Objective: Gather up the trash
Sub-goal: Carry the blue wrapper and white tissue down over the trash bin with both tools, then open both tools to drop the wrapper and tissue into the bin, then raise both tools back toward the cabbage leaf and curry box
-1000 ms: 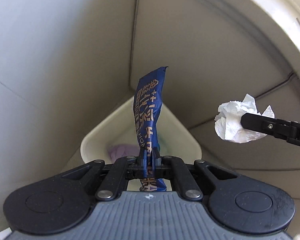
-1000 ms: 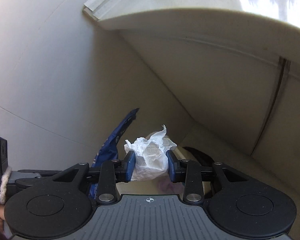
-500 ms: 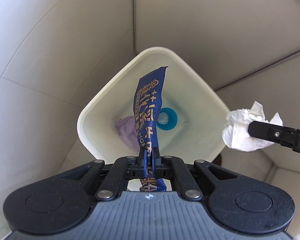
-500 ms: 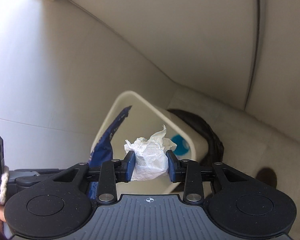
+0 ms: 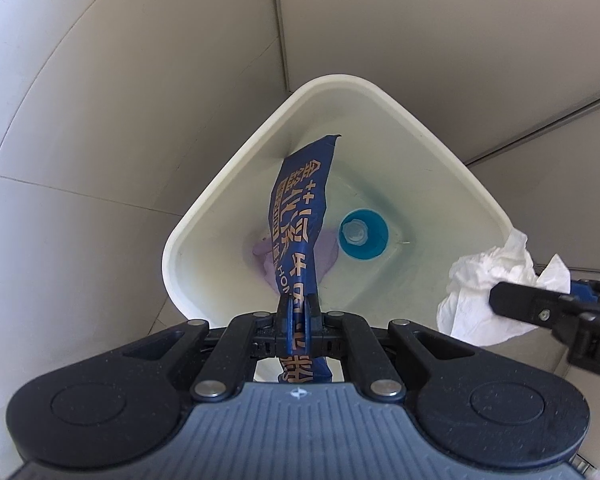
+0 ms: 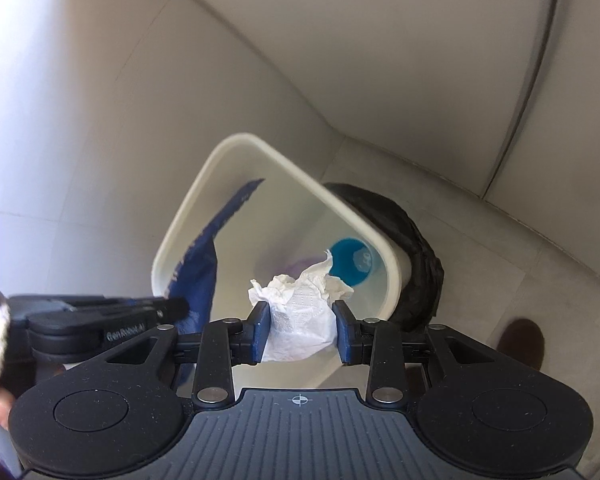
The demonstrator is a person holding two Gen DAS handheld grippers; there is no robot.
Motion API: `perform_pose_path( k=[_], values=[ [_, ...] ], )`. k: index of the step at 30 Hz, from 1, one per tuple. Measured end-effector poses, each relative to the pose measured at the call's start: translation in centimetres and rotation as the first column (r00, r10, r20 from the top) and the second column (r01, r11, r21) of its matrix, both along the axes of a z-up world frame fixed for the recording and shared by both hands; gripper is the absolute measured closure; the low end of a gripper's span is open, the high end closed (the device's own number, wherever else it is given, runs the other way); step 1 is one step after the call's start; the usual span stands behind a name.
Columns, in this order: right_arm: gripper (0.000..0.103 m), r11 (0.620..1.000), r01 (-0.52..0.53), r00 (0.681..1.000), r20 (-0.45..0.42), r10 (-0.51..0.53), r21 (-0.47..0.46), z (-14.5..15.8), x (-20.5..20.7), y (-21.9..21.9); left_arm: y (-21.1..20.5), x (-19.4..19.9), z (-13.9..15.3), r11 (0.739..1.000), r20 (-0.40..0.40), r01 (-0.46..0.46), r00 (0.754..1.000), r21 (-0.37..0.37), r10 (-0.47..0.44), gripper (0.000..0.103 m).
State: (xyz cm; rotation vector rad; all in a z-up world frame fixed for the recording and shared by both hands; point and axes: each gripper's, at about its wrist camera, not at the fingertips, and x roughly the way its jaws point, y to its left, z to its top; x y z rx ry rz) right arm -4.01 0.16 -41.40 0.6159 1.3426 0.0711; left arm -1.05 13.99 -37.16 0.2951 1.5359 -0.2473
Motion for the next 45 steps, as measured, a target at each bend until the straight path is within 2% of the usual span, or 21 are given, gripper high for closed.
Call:
perform_pose_path(
  k=[11, 20, 22, 24, 26, 28, 30, 41, 45],
  values=[
    [0.068, 0.997, -0.057, 0.998, -0.022, 0.056, -0.053, -0.1, 0.7, 1.9, 0.0, 0.1, -0.2, 1.000, 0.000, 0.003, 1.000, 0.010, -0.003, 0.098],
    [0.066, 0.996, -0.078, 0.997, -0.025, 0.077, -0.045, -0.4, 1.5, 2.8, 0.0, 0.3, -0.2, 1.000, 0.000, 0.012, 1.000, 0.013, -0.012, 0.097],
    [0.056, 0.996, -0.065, 0.998, -0.028, 0.064, -0.055, 0.1, 1.6, 2.5, -0.1, 0.4, -0.2, 0.999, 0.013, 0.011, 1.000, 0.033, -0.011, 0.083],
    [0.050, 0.998, -0.050, 0.998, -0.031, 0.049, -0.047, 0.2, 1.7, 2.3, -0.1, 0.4, -0.1, 0.999, 0.025, 0.005, 1.000, 0.046, -0.006, 0.075],
    [0.049, 0.998, -0.053, 0.998, -0.032, 0.052, -0.040, 0.4, 1.8, 2.2, -0.1, 0.4, 0.0, 0.999, 0.023, 0.005, 1.000, 0.046, -0.006, 0.074],
    [0.046, 0.997, -0.061, 0.998, -0.030, 0.060, -0.041, 0.6, 1.9, 2.2, -0.1, 0.5, 0.1, 0.999, 0.026, 0.004, 1.000, 0.049, -0.006, 0.067],
    [0.041, 0.998, -0.058, 0.998, -0.026, 0.057, -0.040, 0.8, 1.9, 2.1, -0.2, 0.5, 0.3, 0.999, 0.028, 0.004, 1.000, 0.045, -0.005, 0.064],
    [0.039, 0.998, -0.050, 0.999, -0.010, 0.050, -0.035, 2.1, 1.7, 0.6, 0.4, -0.2, 2.3, 1.000, 0.055, -0.006, 0.998, 0.011, 0.006, 0.052],
    [0.039, 0.996, -0.079, 0.997, 0.007, 0.079, -0.043, 3.6, 1.4, 0.5, 0.7, -0.7, 4.3, 0.998, 0.088, -0.049, 0.995, -0.025, 0.051, 0.039]
  ],
)
